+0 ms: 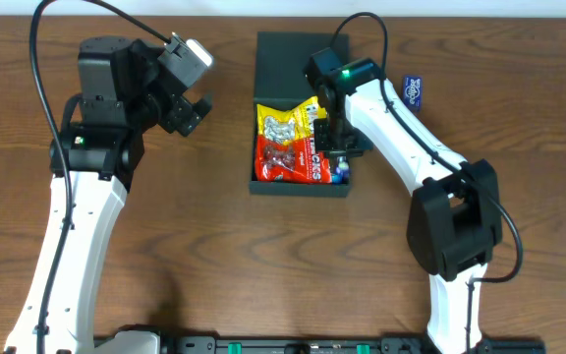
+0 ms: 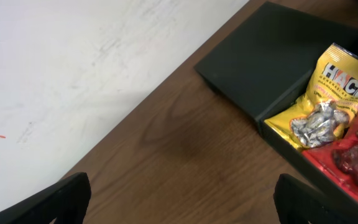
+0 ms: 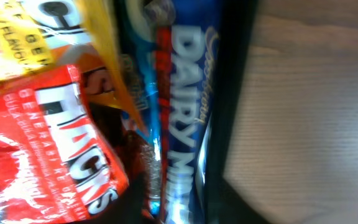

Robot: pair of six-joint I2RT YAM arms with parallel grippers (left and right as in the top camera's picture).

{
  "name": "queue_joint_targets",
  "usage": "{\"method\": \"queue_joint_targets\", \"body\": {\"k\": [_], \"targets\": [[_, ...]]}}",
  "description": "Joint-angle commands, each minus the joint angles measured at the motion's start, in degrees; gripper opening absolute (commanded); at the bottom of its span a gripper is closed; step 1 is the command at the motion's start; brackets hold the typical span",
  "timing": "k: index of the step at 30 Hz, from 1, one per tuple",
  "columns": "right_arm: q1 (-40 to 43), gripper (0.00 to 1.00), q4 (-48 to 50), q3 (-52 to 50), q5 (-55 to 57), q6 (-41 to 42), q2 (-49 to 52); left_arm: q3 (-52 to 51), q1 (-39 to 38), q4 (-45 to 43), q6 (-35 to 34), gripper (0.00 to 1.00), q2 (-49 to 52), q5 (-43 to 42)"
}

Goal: Pack container
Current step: 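Release the bar and raise right gripper back toward the Eclipse tin, then lower right gripper onto the blue Eclipse tin and grasp it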

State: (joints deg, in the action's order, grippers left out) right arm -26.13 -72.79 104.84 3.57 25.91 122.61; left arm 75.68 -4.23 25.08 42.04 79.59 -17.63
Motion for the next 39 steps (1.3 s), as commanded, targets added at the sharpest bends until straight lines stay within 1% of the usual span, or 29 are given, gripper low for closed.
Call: {"method": "queue_joint_targets", "body": {"k": [1, 3, 6, 10, 14, 15, 18, 20, 22, 24, 27, 28, 30, 31, 35, 39], "targets": [[-0.26, 0.56, -0.31, -0.33, 2.43, 0.17, -0.15, 0.68, 0.04, -0.17, 0.17, 0.95, -0.98, -0.42], [-0.26, 0.61, -0.48, -0.15, 2.16, 0.2, -0.15, 0.68, 0.04, -0.17, 0.17, 0.95, -0.98, -0.42], [-0.26, 0.63, -1.2, 0.76, 1.73, 0.22, -0.35, 0.68, 0.04, -0.17, 0.17, 0.95, -0.98, -0.42], [-0.26, 0.64, -1.77, 2.78, 0.63, 0.17, -1.9, 0.68, 0.04, -0.2, 0.17, 0.95, -0.98, -0.39], [-0.02, 0.63, -1.44, 5.53, 0.5, 0.17, -5.49, 0.68, 0.04, -0.17, 0.17, 0.95, -0.98, -0.42], [0.24, 0.65, -0.74, 6.21, 0.81, 0.17, -6.88, 0.68, 0.04, -0.17, 0.17, 0.95, -0.98, -0.42], [1.53, 0.75, 2.34, 6.58, 2.14, 0.15, -10.45, 0.68, 0.04, -0.17, 0.17, 0.95, -0.98, -0.42], [3.23, 0.77, 4.42, 6.58, 3.65, 0.13, -12.44, 0.68, 0.04, -0.17, 0.17, 0.95, -0.98, -0.42], [5.46, 0.8, 5.79, 6.58, 6.27, 0.13, -13.51, 0.68, 0.04, -0.17, 0.17, 0.95, -0.98, -0.42], [7.78, 0.83, 6.21, 6.58, 10.19, 0.17, -13.6, 0.68, 0.04, -0.17, 0.17, 0.95, -0.98, -0.42], [11.96, 0.92, 6.84, 6.1, 15.15, 0.17, -13.29, 0.68, 0.04, -0.22, 0.17, 0.95, -0.98, -0.42], [13.35, 0.95, 7.17, 5.95, 16.2, 0.15, -13.16, 0.68, 0.04, -0.2, 0.17, 0.95, -0.98, -0.42], [15.65, 0.97, 7.8, 5.92, 17.05, 0.15, -12.72, 0.68, 0.04, -0.17, 0.15, 0.95, -0.98, -0.42], [16.79, 0.99, 8.22, 5.92, 16.98, 0.17, -12.5, 0.68, 0.04, -0.15, 0.15, 0.95, -0.98, -0.44], [20.9, 0.99, 12.04, 5.92, 15.93, -1.46, -11.06, 0.68, 0.04, 0.15, 0.15, 0.95, -0.98, -0.44], [23.3, 0.94, 19.52, 5.92, 7.28, -8.11, -8.0, 0.68, 0.04, 0.22, 0.15, 0.95, -0.98, -0.44]]}}
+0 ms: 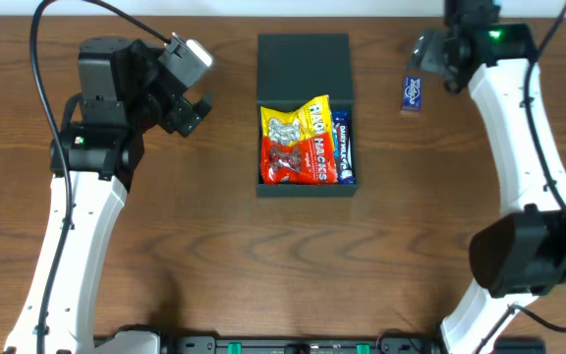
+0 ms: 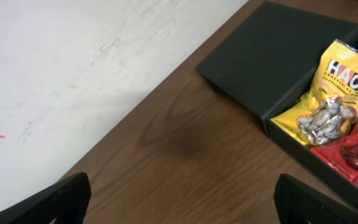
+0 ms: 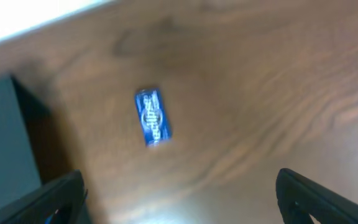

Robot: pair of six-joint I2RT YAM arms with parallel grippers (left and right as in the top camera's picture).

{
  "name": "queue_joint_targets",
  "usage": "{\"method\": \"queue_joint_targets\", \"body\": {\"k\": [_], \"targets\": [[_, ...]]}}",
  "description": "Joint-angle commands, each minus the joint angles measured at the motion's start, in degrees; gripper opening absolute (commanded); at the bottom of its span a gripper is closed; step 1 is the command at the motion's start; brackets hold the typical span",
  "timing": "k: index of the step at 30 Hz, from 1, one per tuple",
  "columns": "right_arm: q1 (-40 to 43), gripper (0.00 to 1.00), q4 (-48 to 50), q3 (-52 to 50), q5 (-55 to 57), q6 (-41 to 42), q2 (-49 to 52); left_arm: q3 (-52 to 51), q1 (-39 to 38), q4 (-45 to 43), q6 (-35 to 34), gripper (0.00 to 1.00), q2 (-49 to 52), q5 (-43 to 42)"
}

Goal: Pack container
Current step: 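Lower right gripper onto the blue Eclipse tin and grasp it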

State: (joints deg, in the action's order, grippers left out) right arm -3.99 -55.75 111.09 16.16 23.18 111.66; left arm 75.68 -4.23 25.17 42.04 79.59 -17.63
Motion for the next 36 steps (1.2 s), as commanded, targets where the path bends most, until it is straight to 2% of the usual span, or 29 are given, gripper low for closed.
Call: {"method": "queue_joint_targets", "body": {"k": [1, 5, 8, 22, 30, 34, 36], "targets": [[1.46, 0.93, 4.22, -0.33, -6.84, -6.75, 3.8, 0.68, 0.04, 0.13, 0.15, 0.95, -0.98, -0.44], [1.75, 0.93, 10.43, -0.33, -7.85, -9.14, 8.55, 0.68, 0.04, 0.13, 0.15, 0.95, -0.98, -0.44], [1.66, 0.98, 12.94, -0.33, -7.82, -9.16, 11.52, 0.68, 0.04, 0.17, 0.15, 0.95, -0.98, -0.42], [2.08, 0.99, 18.32, -0.33, -6.71, -9.97, 23.23, 0.68, 0.04, 1.18, 0.15, 0.95, -0.98, -0.39], [2.14, 0.96, 20.9, -0.33, -6.49, -9.94, 26.95, 0.68, 0.04, 1.14, -0.13, 0.95, -0.98, -0.42], [2.03, 0.93, 21.75, -0.33, -7.45, -9.51, 28.06, 0.68, 0.04, 1.03, -0.98, 0.95, -0.98, -0.42], [2.03, 0.88, 21.94, -0.33, -7.43, -9.51, 28.15, 0.68, 0.04, 0.92, -0.96, 0.95, -0.98, -0.42]]}}
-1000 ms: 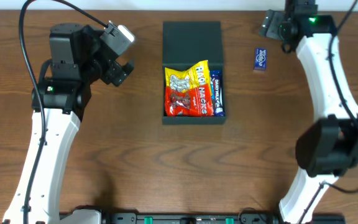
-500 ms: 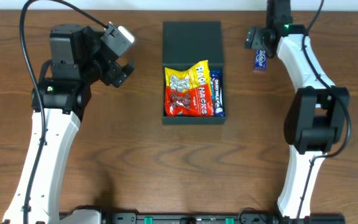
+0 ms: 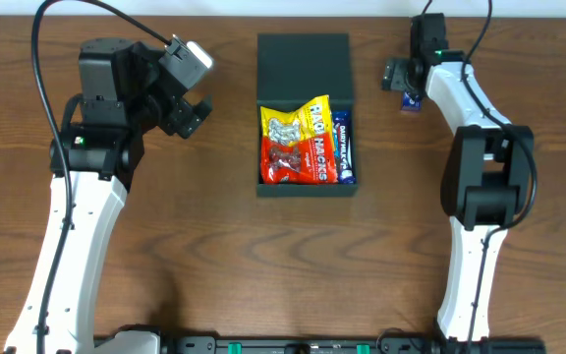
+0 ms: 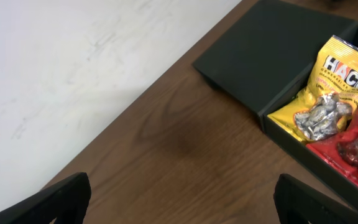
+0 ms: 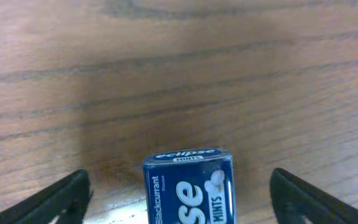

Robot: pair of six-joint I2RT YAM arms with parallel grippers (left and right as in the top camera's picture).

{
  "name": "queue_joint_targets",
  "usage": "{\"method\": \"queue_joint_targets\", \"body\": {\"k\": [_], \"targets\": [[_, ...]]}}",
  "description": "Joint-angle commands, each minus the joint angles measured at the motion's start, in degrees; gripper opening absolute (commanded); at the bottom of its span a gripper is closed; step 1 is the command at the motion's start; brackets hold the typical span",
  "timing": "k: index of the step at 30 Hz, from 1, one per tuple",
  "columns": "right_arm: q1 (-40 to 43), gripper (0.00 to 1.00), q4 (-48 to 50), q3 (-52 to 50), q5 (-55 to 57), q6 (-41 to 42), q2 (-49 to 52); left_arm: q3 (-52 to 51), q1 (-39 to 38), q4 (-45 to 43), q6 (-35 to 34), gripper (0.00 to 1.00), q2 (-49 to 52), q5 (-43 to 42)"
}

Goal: Pack container
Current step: 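Lower right gripper onto the blue Eclipse tin and grasp it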

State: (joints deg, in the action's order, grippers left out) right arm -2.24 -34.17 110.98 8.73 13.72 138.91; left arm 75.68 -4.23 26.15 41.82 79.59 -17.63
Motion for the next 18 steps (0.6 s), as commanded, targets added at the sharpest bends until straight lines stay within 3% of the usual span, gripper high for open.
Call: {"method": "queue_joint_targets", "body": {"k": [1, 8, 14, 18], "targets": [[0.31, 0.87, 0.42, -0.22, 0.0, -0.04, 0.9, 0.68, 0.04, -0.24, -0.76, 0.95, -0.98, -0.42], [0.35, 0.77, 0.5, -0.22, 0.0, -0.07, 0.94, 0.68, 0.04, -1.09, -0.74, 0.95, -0.98, -0.42], [0.35, 0.53, 0.37, -0.22, -0.13, 0.0, 1.05, 0.68, 0.04, -1.18, -0.74, 0.95, -0.98, -0.42], [0.33, 0.47, -0.11, -0.22, -0.39, 1.42, 1.05, 0.68, 0.04, -1.18, -0.74, 0.95, -0.98, -0.39]]}}
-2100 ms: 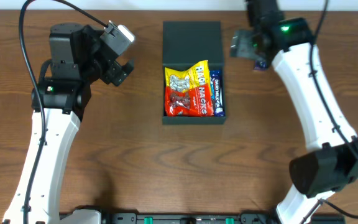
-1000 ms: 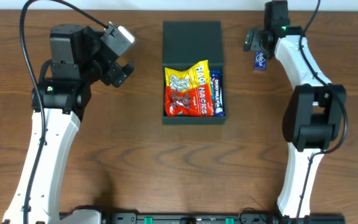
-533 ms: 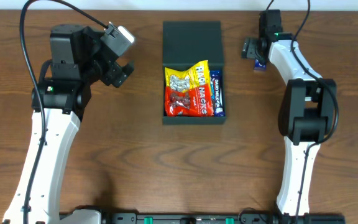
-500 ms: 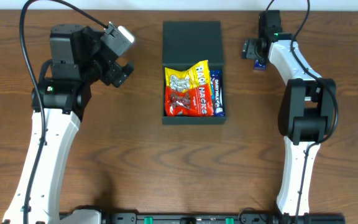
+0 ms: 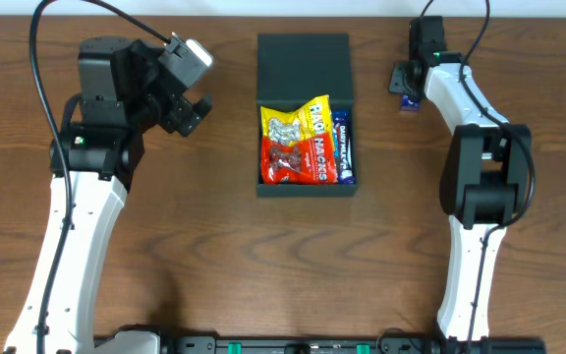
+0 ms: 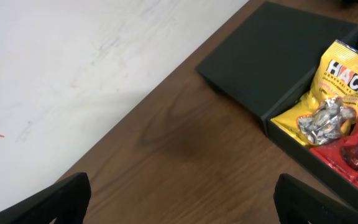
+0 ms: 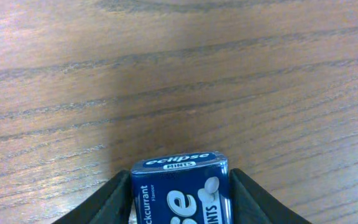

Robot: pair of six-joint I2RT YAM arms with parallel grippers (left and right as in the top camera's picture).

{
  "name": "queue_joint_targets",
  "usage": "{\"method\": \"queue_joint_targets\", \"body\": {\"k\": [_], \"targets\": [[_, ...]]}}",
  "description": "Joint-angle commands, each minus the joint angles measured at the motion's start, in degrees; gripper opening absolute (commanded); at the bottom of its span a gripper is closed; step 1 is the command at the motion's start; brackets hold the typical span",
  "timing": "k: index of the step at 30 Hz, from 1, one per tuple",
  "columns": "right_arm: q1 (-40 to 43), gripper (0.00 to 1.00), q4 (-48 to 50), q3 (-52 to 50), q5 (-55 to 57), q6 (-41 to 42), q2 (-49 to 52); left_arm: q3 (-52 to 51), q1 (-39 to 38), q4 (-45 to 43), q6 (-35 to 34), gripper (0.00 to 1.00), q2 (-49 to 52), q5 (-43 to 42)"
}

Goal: Pack container
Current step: 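Lower right gripper onto the blue Eclipse tin and grasp it, then carry the Eclipse tin left and lower it into the box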

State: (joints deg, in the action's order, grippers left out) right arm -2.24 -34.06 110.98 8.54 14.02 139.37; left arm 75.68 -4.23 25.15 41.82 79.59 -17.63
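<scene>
A dark box [image 5: 304, 187] lies mid-table with its lid [image 5: 303, 64] folded out behind it. Inside lie a yellow Hacks bag [image 5: 298, 119], a red Hacks bag [image 5: 296, 159] and a blue Dairy Milk bar [image 5: 345, 147]. A blue Eclipse mints tin [image 7: 179, 190] sits on the wood at the back right, with my right gripper [image 5: 407, 87] shut on it, one finger [image 7: 114, 199] pressed to each side. My left gripper [image 6: 179, 199] hangs open over bare wood left of the box; its fingertips [image 6: 67, 198] are far apart with nothing between them.
The table's far edge meets a white wall [image 6: 73, 56] just behind the lid. Bare brown wood [image 5: 263, 265] surrounds the box on the left, front and right.
My right gripper's fingers, which stood wide apart on either side of the mints tin, have shut against its two sides. The left arm has not moved.
My right gripper was down in the box's right side by the Dairy Milk bar. Then it was high over the back right, with the mints tin on the wood below. Later it stood open around the tin, and now it is shut on it.
</scene>
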Motion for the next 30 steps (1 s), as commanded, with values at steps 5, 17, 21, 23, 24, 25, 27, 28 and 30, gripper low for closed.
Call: {"method": "queue_joint_targets", "body": {"k": [5, 17, 21, 23, 24, 25, 27, 28, 30], "targets": [[0.33, 0.39, -0.68, -0.2, -3.19, 1.4, 0.57, 0.68, 0.04, -0.17, -0.72, 0.95, -0.98, -0.42], [-1.97, 0.01, -18.53, 12.66, -6.43, 0.04, -3.65, 0.68, 0.04, -0.24, -0.72, 0.95, -0.98, -0.42], [-3.82, 0.01, -23.78, 17.49, -6.47, 0.04, -7.3, 0.68, 0.04, -0.2, -0.72, 0.95, -0.98, -0.42], [-5.2, 0.01, -25.97, 18.58, -6.71, 0.04, -9.81, 0.68, 0.04, -0.15, -0.72, 0.95, -0.98, -0.42], [-5.92, 0.02, -26.71, 18.67, -6.69, 0.02, -10.95, 0.68, 0.04, -0.15, -0.72, 0.95, -0.98, -0.42], [-6.67, 0.01, -27.39, 18.67, -6.71, 0.04, -12.11, 0.68, 0.04, -0.17, -0.72, 0.95, -0.98, -0.42], [-8.68, 0.01, -28.98, 18.67, -7.17, 0.04, -14.45, 0.68, 0.04, -0.17, -0.72, 0.95, -0.98, -0.42], [-9.77, 0.01, -29.83, 18.67, -7.74, 0.07, -15.3, 0.68, 0.04, -0.2, -0.72, 0.95, -0.98, -0.42], [-11.91, 0.01, -31.43, 18.67, -9.11, 0.07, -16.33, 0.68, 0.04, -0.2, -0.72, 0.95, -0.98, -0.42]]}}
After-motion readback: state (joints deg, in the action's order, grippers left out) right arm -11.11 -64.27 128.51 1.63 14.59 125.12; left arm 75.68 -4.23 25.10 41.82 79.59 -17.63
